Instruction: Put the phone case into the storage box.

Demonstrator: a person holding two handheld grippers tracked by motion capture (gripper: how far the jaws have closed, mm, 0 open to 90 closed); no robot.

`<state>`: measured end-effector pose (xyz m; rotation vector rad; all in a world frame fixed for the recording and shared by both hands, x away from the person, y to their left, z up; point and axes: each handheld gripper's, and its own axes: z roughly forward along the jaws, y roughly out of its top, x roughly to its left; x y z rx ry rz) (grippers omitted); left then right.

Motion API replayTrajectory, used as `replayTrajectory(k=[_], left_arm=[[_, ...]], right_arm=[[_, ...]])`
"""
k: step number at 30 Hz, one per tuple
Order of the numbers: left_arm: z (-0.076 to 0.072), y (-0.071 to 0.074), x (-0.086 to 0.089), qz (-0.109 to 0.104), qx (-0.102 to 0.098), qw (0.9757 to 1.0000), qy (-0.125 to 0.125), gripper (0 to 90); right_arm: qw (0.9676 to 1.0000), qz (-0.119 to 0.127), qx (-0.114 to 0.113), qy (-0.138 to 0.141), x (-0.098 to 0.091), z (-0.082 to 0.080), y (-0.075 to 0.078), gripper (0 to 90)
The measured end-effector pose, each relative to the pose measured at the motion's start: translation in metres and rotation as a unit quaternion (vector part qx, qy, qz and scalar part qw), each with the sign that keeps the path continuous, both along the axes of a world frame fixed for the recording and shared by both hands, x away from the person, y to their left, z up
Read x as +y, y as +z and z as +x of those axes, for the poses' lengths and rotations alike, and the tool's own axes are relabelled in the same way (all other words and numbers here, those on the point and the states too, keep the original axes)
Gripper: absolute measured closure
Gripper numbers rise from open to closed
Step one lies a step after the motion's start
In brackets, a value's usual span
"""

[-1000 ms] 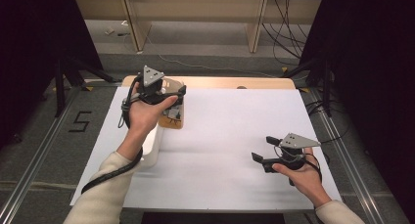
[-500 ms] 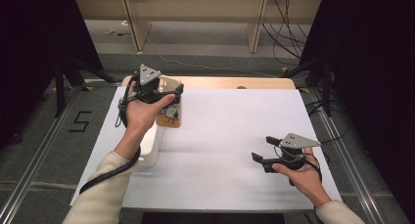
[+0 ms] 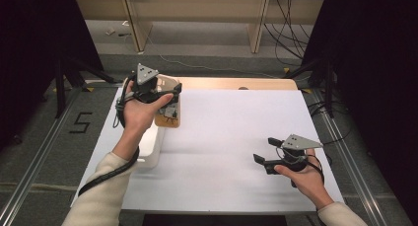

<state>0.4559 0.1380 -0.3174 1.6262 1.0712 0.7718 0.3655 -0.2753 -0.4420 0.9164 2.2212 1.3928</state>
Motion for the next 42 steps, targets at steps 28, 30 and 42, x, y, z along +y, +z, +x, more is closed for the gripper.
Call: replayTrajectory(k=[28,30,42], left_arm=[[0.004,0.0,0.016,0.002,0.004,0.9999,0.016,11.3],[0.004,0.0,0.017,0.002,0.003,0.9999,0.016,11.3],[0.004,0.003,0.024,0.001,0.001,0.9998,0.021,11.4]], right_arm=[[1.0,0.0,0.001,-0.001,0.0,0.0,0.001,16.1],[1.0,0.0,0.001,-0.001,0.0,0.0,0.001,16.1],[1.0,0.0,0.001,-0.001,0.0,0.0,0.001,16.1]])
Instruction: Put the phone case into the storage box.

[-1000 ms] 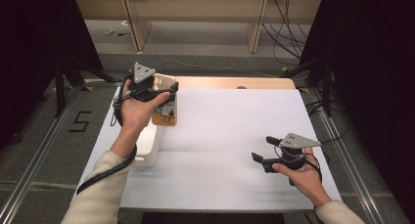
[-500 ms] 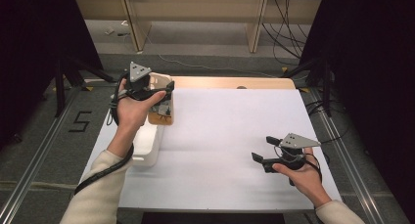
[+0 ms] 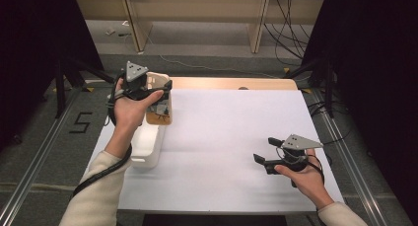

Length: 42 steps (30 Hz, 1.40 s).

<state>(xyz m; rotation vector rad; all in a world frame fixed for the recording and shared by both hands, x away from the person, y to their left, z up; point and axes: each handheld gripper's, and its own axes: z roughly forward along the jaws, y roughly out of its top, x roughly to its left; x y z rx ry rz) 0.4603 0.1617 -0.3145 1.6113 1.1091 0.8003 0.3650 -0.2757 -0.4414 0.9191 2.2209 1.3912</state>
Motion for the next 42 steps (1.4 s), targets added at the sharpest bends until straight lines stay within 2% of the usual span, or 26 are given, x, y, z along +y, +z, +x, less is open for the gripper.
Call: replayTrajectory(k=[16,42], left_arm=[[0.002,0.0,0.007,0.004,0.002,1.0,0.0,11.3],[0.006,-0.002,0.021,0.014,-0.003,0.9997,0.019,11.3]], right_arm=[[1.0,0.0,0.0,0.0,0.0,0.0,0.0,16.1],[1.0,0.0,0.001,0.0,0.0,0.0,0.0,16.1]])
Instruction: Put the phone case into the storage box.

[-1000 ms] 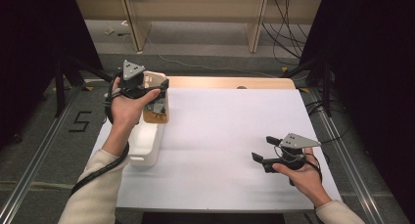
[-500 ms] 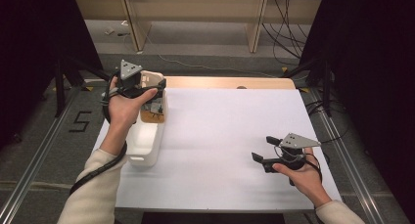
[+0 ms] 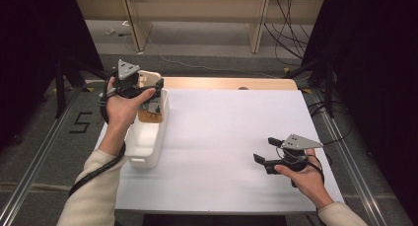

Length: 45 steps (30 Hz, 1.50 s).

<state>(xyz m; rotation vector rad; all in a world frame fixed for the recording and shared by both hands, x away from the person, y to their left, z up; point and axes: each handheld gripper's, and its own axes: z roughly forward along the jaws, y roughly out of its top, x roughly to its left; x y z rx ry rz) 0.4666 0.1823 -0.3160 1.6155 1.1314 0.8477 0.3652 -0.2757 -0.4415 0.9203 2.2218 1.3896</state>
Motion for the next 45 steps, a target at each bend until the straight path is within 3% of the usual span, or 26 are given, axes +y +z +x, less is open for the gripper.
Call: replayTrajectory(k=[45], left_arm=[[0.017,-0.01,0.002,0.025,-0.002,0.9997,0.007,11.0]], right_arm=[[1.0,0.0,0.001,0.0,0.0,0.0,0.0,16.1]])
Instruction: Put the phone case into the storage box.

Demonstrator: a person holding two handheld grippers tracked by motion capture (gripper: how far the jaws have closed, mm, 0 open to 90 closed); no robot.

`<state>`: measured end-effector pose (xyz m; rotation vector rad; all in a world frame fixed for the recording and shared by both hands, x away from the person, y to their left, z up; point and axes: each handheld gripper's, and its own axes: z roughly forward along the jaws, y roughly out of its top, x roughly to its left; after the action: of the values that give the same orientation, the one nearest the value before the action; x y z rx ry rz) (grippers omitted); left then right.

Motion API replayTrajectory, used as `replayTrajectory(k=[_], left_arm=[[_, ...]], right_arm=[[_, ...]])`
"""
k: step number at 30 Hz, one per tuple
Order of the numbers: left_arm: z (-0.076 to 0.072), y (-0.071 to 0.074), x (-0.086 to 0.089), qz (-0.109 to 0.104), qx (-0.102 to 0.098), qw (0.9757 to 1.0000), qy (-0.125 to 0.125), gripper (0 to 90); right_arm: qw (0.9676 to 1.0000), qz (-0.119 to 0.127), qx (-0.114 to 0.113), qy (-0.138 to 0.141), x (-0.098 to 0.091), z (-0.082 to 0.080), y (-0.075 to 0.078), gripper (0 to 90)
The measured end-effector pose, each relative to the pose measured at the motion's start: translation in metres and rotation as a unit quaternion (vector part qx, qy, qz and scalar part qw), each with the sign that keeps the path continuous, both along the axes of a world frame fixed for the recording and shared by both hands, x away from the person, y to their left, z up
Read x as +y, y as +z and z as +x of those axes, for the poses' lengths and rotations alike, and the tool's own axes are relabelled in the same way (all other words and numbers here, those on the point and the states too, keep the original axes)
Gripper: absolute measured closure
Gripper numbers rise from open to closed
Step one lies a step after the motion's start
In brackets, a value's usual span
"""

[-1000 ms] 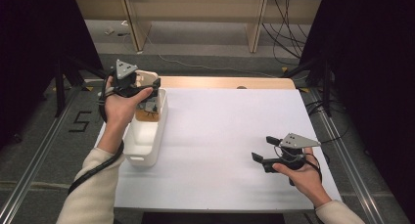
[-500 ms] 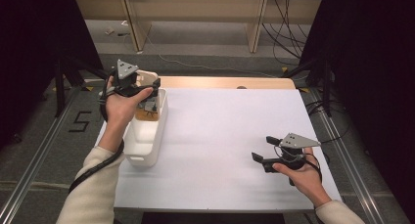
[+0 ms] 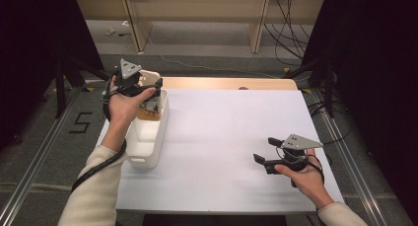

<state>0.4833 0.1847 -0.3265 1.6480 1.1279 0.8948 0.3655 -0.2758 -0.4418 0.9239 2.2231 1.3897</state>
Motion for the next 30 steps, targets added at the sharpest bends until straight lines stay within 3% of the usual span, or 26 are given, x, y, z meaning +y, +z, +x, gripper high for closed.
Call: replayTrajectory(k=[30], left_arm=[[0.011,-0.003,0.002,0.003,0.001,1.0,0.005,11.0]], right_arm=[[1.0,0.001,-0.001,0.001,0.0,0.0,0.0,16.1]])
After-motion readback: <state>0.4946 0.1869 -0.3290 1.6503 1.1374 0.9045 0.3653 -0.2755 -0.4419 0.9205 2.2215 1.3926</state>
